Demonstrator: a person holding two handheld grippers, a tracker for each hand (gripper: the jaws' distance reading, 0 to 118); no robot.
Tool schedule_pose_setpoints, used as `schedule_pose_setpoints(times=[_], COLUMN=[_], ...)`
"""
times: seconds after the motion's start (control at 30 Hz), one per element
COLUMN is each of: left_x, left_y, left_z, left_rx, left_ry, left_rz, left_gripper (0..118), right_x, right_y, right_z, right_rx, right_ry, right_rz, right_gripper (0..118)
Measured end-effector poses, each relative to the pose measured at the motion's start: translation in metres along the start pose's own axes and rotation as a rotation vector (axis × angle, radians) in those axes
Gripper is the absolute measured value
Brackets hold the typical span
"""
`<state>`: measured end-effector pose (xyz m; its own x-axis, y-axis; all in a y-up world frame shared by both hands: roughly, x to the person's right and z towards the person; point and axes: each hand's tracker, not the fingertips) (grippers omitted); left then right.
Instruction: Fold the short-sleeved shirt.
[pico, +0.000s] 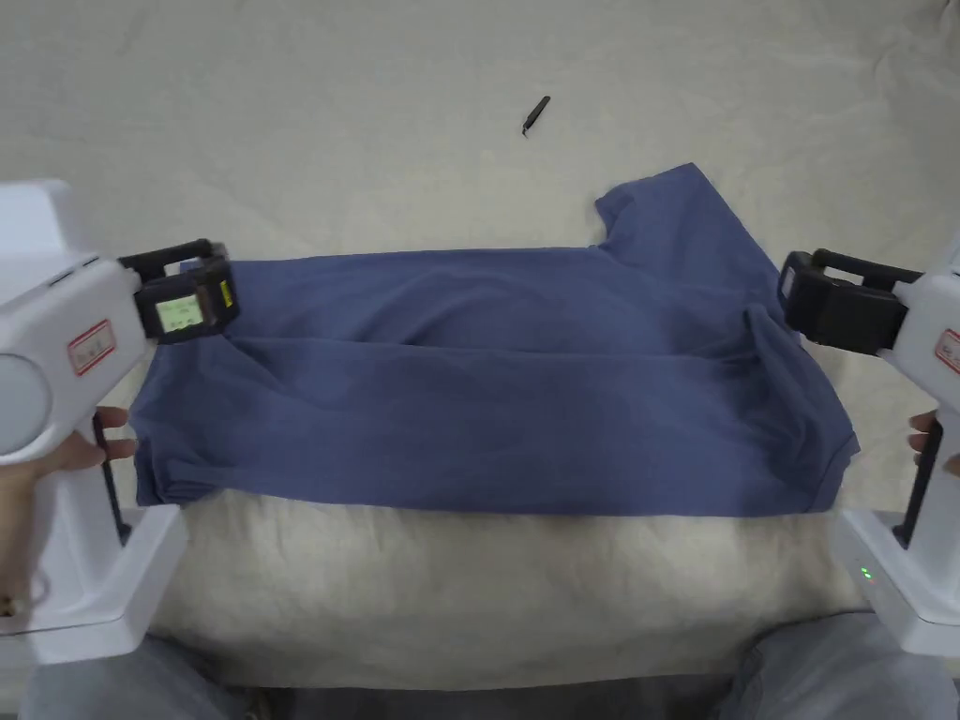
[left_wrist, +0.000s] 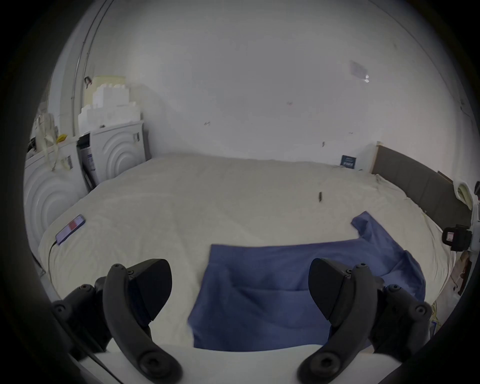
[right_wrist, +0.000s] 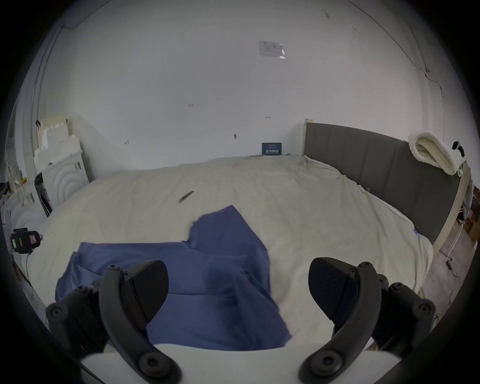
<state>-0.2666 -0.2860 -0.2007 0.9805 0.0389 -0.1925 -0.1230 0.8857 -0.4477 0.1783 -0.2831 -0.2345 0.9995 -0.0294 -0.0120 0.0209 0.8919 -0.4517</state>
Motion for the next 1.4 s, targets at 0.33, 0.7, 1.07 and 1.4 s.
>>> schedule_pose_setpoints(times=[0.33, 0.7, 1.07, 1.4], left_x=[0.028, 0.029, -0.009, -0.025], left_y=[0.0, 0.006, 0.046, 0.075], left_z=[-0.017, -0.033, -0.088, -0.179], left_rx=[0.029, 0.02, -0.115, -0.387], left_ry=[-0.047, -0.027, -0.003, 0.015], left_rz=[-0.018, -0.078, -0.037, 0.009], left_gripper=[15, 0, 0, 87], right_x=[-0.028, -0.038, -0.036, -0.041], right_y=[0.003, 0.01, 0.017, 0.036], right_z=[-0.002, -0.02, -0.035, -0.058], right_rx=[0.073, 0.069, 0.063, 0.068], right_ry=[0.077, 0.095, 0.097, 0.078], right_rz=[0.03, 0.046, 0.043, 0.055], right_gripper=[16, 1, 1, 1])
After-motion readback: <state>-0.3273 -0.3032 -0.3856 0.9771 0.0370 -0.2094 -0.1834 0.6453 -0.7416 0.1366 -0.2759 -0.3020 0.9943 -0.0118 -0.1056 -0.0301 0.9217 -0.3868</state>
